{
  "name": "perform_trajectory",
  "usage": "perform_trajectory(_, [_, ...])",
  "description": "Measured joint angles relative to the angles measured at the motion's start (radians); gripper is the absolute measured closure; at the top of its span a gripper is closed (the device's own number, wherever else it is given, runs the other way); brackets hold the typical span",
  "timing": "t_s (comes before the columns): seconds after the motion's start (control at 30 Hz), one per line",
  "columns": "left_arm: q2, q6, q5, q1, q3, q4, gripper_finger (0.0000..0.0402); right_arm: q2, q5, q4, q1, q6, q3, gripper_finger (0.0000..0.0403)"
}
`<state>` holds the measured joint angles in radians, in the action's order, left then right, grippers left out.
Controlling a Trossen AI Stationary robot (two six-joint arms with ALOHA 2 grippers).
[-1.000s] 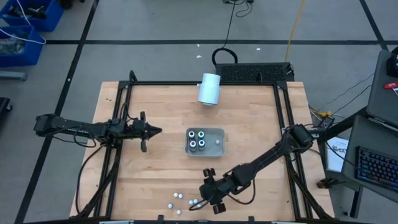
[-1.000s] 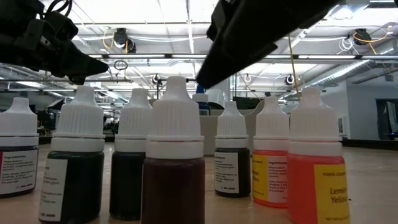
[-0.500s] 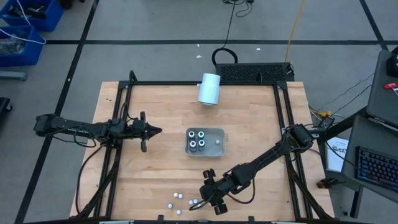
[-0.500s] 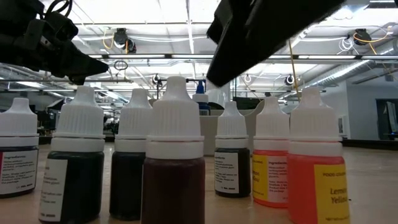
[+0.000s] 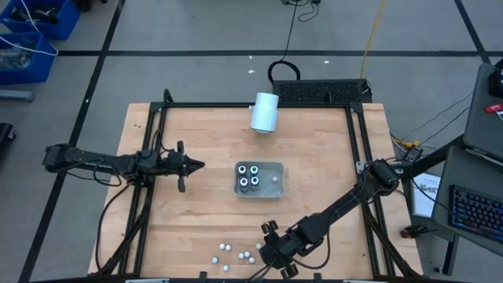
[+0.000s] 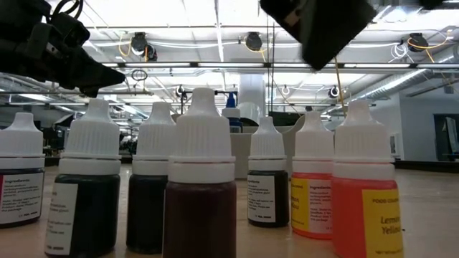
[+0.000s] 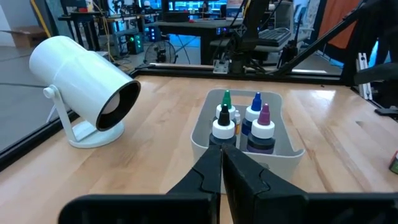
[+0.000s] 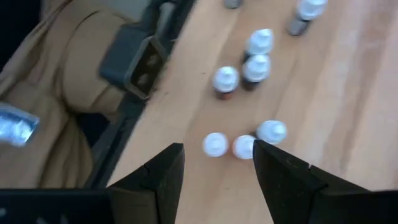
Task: Pick & Place food coloring
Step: Put the small red food coloring bottle into the gray bin
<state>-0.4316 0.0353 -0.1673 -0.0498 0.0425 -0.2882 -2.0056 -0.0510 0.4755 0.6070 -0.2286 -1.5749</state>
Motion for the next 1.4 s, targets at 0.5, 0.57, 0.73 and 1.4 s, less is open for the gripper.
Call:
perform_trajectory(0.5, [0.000,0.001,0.000,0.000,0.000,0.008,0.0380,-0.001,-0.058,-0.008,0.036,0.209,0.000,0.0223])
perform_trajectory(0.57, [0.000,0.001,0.000,0.000,0.000,0.008,0.0380,-0.001,-0.058,-0.011,0.035,0.212,0.000,0.0222])
perform_trajectory(0.73, [0.000,0.000,0.000,0.000,0.000,0.008,0.0380,-0.001,-0.057,-0.015,0.020,0.206,0.000,0.0223])
perform_trajectory(1.4, [0.000,0.000,0.000,0.000,0.000,0.008,0.0380,-0.071,-0.022,-0.084,-0.051,0.026,0.000,0.0222])
